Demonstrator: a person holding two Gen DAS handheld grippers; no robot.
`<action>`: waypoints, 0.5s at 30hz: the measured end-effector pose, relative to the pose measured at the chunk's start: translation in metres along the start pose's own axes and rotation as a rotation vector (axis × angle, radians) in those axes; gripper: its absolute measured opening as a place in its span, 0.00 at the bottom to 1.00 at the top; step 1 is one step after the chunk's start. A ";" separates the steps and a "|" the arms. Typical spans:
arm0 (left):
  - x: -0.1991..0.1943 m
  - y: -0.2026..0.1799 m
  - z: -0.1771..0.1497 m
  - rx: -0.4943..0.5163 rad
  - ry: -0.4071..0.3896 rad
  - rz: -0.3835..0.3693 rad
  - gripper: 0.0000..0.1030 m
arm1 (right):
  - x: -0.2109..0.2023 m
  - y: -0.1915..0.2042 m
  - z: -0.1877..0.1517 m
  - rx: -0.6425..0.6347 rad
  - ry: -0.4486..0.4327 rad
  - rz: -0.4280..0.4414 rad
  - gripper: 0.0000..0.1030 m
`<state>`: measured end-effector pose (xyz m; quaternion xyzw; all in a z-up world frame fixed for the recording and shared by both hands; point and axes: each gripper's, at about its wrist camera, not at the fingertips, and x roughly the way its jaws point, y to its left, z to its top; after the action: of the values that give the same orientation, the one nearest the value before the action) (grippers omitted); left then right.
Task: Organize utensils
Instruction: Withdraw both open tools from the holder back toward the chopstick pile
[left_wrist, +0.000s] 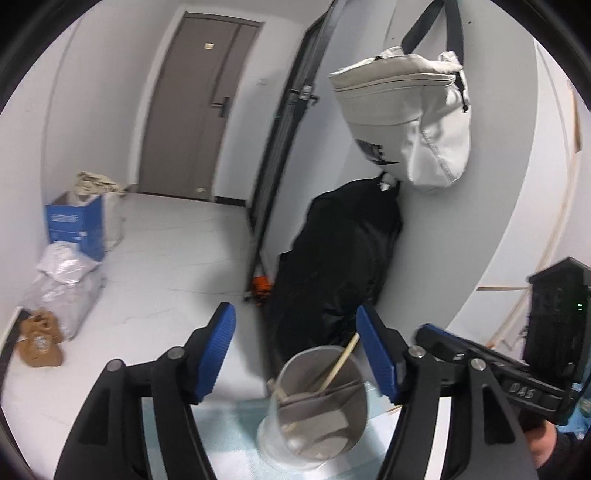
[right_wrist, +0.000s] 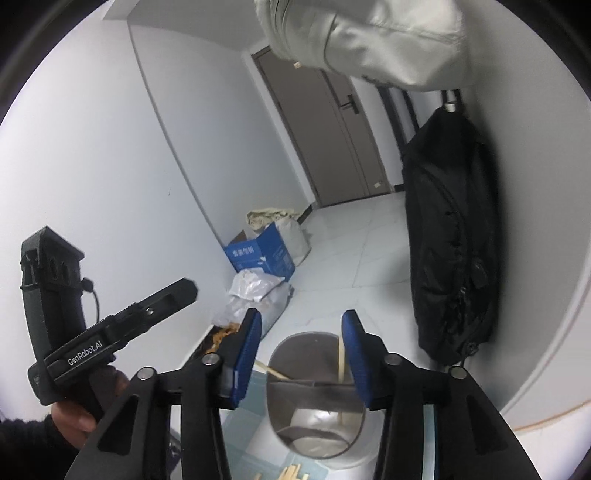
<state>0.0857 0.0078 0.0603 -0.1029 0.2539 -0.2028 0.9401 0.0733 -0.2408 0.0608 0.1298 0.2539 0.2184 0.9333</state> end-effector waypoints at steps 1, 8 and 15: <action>-0.005 -0.001 -0.002 -0.009 -0.001 0.011 0.65 | -0.005 0.001 -0.002 0.007 -0.004 -0.003 0.49; -0.034 -0.002 -0.012 -0.058 -0.023 0.134 0.73 | -0.039 0.011 -0.016 0.024 -0.046 -0.025 0.69; -0.053 -0.019 -0.023 -0.019 -0.030 0.245 0.73 | -0.063 0.030 -0.033 -0.001 -0.083 -0.026 0.85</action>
<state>0.0256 0.0119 0.0694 -0.0829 0.2522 -0.0823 0.9606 -0.0033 -0.2399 0.0699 0.1350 0.2163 0.2006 0.9459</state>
